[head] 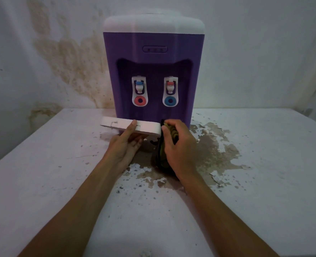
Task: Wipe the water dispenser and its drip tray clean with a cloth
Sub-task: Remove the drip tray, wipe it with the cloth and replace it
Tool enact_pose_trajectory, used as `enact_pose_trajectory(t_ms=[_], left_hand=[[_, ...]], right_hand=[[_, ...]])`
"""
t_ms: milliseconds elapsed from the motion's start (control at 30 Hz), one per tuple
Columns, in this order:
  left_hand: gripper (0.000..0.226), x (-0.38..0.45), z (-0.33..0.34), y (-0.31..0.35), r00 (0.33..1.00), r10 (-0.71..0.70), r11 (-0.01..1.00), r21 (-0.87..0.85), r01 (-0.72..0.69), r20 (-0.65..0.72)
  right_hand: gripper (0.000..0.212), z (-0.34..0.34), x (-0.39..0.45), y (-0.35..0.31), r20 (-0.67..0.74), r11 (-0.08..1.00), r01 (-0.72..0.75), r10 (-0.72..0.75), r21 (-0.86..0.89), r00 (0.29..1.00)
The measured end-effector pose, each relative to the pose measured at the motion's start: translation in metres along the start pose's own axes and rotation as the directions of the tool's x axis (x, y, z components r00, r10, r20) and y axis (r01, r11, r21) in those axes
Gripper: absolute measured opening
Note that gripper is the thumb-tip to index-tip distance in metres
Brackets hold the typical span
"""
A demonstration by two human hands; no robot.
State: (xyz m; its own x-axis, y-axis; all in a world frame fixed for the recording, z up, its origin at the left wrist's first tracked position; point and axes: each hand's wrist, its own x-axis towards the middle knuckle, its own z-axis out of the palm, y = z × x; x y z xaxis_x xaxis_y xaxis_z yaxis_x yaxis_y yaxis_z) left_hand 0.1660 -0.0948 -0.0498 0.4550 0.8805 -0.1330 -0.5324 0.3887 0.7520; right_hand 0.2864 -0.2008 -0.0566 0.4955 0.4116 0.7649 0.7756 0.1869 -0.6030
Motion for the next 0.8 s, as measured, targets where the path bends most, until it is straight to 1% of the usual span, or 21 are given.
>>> enact_pose_trajectory(t_ms=[67,133,200,300,433,567,667,733,800], left_hand=[[0.041,0.002,-0.004,0.004,1.000,-0.012,0.999,-0.038,0.012,0.004],[0.041,0.002,-0.007,0.007,1.000,-0.022,0.998,-0.065,0.023,0.021],[0.044,0.000,-0.007,0.008,0.998,-0.038,0.996,-0.075,0.042,0.055],[0.052,-0.003,-0.007,0.007,0.993,-0.073,0.995,-0.060,0.078,0.088],[0.056,-0.005,-0.011,0.012,0.990,-0.089,0.987,-0.123,0.103,0.111],[0.065,-0.007,-0.017,0.026,0.966,-0.126,0.973,-0.160,0.165,0.227],[0.064,-0.012,-0.015,0.029,0.946,-0.158,0.963,-0.167,0.211,0.281],[0.064,-0.012,-0.015,0.027,0.947,-0.172,0.961,-0.163,0.222,0.272],[0.060,-0.014,-0.014,0.026,0.938,-0.212,0.960,-0.123,0.253,0.274]], right_hand=[[0.016,0.002,-0.004,-0.004,0.018,0.993,0.114,-0.114,-0.012,0.993],[0.016,0.003,-0.005,-0.006,0.052,0.980,0.198,-0.198,0.001,0.979],[0.016,0.003,-0.004,-0.006,0.051,0.977,0.211,-0.212,0.019,0.976],[0.017,0.001,0.001,-0.005,0.025,0.990,0.127,-0.129,0.059,0.991],[0.018,0.001,0.002,-0.002,0.093,0.991,-0.002,-0.010,0.135,0.996],[0.017,0.003,0.003,0.004,0.111,0.980,-0.143,0.128,0.142,0.986],[0.017,0.000,0.003,0.005,0.107,0.975,-0.183,0.169,0.130,0.980],[0.016,-0.002,0.004,0.006,0.088,0.974,-0.199,0.190,0.111,0.978],[0.015,-0.001,0.005,0.009,0.062,0.966,-0.239,0.233,0.097,0.970]])
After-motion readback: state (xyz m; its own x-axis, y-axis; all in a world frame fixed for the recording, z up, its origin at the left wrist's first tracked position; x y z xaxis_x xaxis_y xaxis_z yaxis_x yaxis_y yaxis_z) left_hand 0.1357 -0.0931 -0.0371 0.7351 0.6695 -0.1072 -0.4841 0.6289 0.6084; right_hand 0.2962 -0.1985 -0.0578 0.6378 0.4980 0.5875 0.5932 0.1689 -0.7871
